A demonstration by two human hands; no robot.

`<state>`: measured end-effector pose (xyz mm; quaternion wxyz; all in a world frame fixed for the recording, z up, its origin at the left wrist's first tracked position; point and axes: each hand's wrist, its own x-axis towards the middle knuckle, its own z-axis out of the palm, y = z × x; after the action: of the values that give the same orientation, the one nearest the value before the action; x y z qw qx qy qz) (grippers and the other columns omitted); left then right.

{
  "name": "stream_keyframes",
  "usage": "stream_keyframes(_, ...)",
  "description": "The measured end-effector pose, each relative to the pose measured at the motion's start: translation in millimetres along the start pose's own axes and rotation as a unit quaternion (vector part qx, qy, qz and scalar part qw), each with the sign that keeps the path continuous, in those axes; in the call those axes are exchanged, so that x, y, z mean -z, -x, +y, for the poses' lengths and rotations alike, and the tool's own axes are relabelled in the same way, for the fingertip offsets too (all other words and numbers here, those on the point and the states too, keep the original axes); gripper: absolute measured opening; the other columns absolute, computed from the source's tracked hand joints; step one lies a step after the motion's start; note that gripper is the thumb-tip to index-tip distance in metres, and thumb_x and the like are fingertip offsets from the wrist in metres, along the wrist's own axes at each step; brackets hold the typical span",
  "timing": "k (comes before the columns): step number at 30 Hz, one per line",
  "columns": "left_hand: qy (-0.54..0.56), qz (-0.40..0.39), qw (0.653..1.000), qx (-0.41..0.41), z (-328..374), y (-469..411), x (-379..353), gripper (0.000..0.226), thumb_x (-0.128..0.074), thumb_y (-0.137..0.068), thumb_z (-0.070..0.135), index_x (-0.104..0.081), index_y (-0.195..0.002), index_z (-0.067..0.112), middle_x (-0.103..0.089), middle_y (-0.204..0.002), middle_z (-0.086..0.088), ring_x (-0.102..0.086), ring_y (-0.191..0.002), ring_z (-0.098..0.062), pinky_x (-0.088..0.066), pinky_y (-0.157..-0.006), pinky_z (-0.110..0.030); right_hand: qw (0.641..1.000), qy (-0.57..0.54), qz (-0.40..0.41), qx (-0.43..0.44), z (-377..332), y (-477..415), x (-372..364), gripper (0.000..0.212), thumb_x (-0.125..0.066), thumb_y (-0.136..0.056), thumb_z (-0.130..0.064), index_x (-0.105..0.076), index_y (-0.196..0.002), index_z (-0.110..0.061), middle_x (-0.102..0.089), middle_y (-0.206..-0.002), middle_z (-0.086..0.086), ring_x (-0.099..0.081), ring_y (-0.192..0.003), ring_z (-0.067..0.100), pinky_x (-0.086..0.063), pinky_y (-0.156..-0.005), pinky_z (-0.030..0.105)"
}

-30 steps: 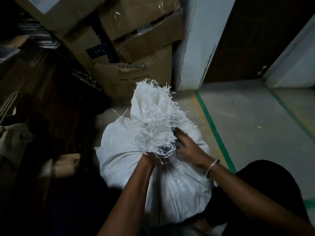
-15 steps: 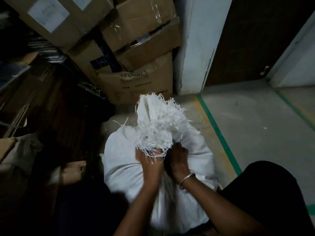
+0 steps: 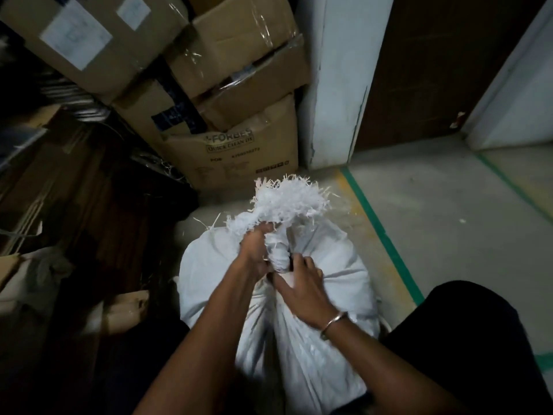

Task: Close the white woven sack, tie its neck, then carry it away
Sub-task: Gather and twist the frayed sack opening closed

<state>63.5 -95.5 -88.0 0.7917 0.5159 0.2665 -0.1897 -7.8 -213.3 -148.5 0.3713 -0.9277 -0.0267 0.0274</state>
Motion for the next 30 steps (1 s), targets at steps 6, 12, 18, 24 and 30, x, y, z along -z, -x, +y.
stream_keyframes(6, 0.067, -0.088, 0.994, -0.016, 11.6, 2.2, 5.1, 0.038, -0.046, -0.091, 0.027, -0.075, -0.098, 0.005, -0.071, -0.091, -0.014, -0.063, -0.086, -0.028, -0.053, -0.088, -0.039, 0.992, -0.033, -0.119, 0.031, 4.2, -38.4, 61.9, 0.017, -0.058, -0.083, -0.037, -0.062, -0.097, -0.028, -0.061, -0.092, -0.011, -0.058, -0.104, 0.015, -0.044, -0.091, 0.04)
stream_keyframes(12, -0.013, -0.099, 0.994, -0.054, 25.7, -5.4, 12.9, 0.03, -0.043, -0.094, 0.016, -0.07, -0.101, 0.005, -0.073, -0.091, -0.014, -0.068, -0.086, -0.032, -0.057, -0.075, -0.035, 0.963, -0.206, -0.172, 0.015, -2.2, -54.6, 44.5, 0.036, -0.068, -0.095, -0.021, -0.059, -0.13, -0.015, -0.07, -0.127, 0.003, -0.066, -0.116, 0.013, -0.05, -0.104, 0.036)
stream_keyframes(18, -0.231, 0.221, 0.942, -0.106, -24.7, 35.5, 25.6, 0.07, -0.076, -0.065, 0.065, -0.07, -0.114, 0.016, -0.064, -0.122, -0.01, -0.054, -0.12, -0.032, -0.043, -0.105, -0.044, 0.985, -0.125, -0.113, -0.032, -9.2, -62.0, 33.3, 0.027, -0.064, -0.085, -0.046, -0.07, -0.098, -0.024, -0.075, -0.092, -0.004, -0.07, -0.093, 0.015, -0.055, -0.092, 0.045)
stream_keyframes(24, -0.398, 0.032, 0.802, -0.445, -64.8, 43.3, 9.4, 0.033, -0.053, -0.097, 0.028, -0.064, -0.127, 0.019, -0.06, -0.14, -0.001, -0.042, -0.141, -0.018, -0.02, -0.123, -0.037, 0.99, -0.097, -0.066, -0.082, -11.5, -41.4, 12.9, 0.018, -0.05, -0.1, -0.025, -0.064, -0.102, -0.013, -0.065, -0.108, 0.016, -0.063, -0.094, 0.026, -0.049, -0.084, 0.034)
stream_keyframes(30, -0.505, -0.106, 0.817, -0.256, -51.7, -21.0, 36.4, 0.047, -0.029, -0.108, 0.037, -0.047, -0.151, 0.028, -0.042, -0.158, -0.001, -0.025, -0.15, -0.024, 0.005, -0.124, -0.042, 0.993, -0.088, -0.058, -0.056, 8.5, -31.1, 11.6, 0.017, -0.063, -0.087, -0.025, -0.066, -0.082, -0.009, -0.072, -0.079, 0.005, -0.069, -0.078, 0.022, -0.052, -0.069, 0.04)
